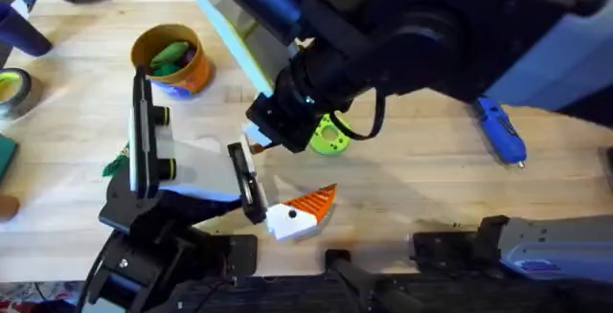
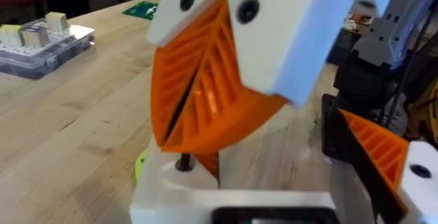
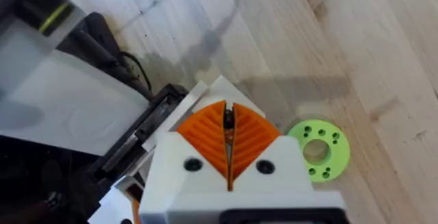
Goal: Pick up the gripper from the table and insert it into the empty holder that is missing its gripper. Then pick up a screw, insert it into the mounting hole, and use the screwdriver to tighten it. Finally, clean up the table by picking up the vegetable and placing it into the bucket.
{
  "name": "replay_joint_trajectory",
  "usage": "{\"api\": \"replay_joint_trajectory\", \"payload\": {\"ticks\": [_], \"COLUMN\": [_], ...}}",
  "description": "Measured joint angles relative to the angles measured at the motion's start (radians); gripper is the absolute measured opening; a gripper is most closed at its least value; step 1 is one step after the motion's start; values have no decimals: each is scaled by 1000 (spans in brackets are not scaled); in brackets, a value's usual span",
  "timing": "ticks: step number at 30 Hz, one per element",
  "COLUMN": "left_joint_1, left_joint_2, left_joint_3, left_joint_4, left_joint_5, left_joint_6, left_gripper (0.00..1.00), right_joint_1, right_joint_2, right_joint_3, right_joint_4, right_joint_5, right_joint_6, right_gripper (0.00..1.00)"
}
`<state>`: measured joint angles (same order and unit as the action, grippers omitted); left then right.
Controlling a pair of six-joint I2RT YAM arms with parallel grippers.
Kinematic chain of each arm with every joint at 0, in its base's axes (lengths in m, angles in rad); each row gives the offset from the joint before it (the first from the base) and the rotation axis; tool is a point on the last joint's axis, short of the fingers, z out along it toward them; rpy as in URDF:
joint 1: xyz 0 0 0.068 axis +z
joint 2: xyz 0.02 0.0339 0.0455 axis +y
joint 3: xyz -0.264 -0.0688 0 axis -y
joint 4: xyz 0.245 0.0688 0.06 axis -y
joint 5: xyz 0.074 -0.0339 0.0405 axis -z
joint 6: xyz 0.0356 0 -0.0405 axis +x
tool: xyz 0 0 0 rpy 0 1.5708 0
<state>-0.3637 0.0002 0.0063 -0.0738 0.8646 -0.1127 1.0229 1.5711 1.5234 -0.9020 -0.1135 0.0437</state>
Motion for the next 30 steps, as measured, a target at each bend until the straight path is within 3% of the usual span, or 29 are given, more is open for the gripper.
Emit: {"api": "replay_joint_trajectory", "payload": {"ticks": [24,26,30], "left_joint_1": [1,1,1], "left_joint_2": [1,1,1], "left_joint_3": [0,0,0], "left_joint_4": [-1,-1,-1], "left_joint_5": [5,5,6], "left_joint_6": [-7,-7,-6], "left_gripper": [986,986,986], "right_joint_1": [2,2,-1], "right_joint_2": [38,38,37], "right_joint_3": [10,10,10], "right_joint_4": [12,12,8], "right_joint_5": [32,36,59], "right_joint_6": [0,2,-2], "right_gripper": [21,156,630]}}
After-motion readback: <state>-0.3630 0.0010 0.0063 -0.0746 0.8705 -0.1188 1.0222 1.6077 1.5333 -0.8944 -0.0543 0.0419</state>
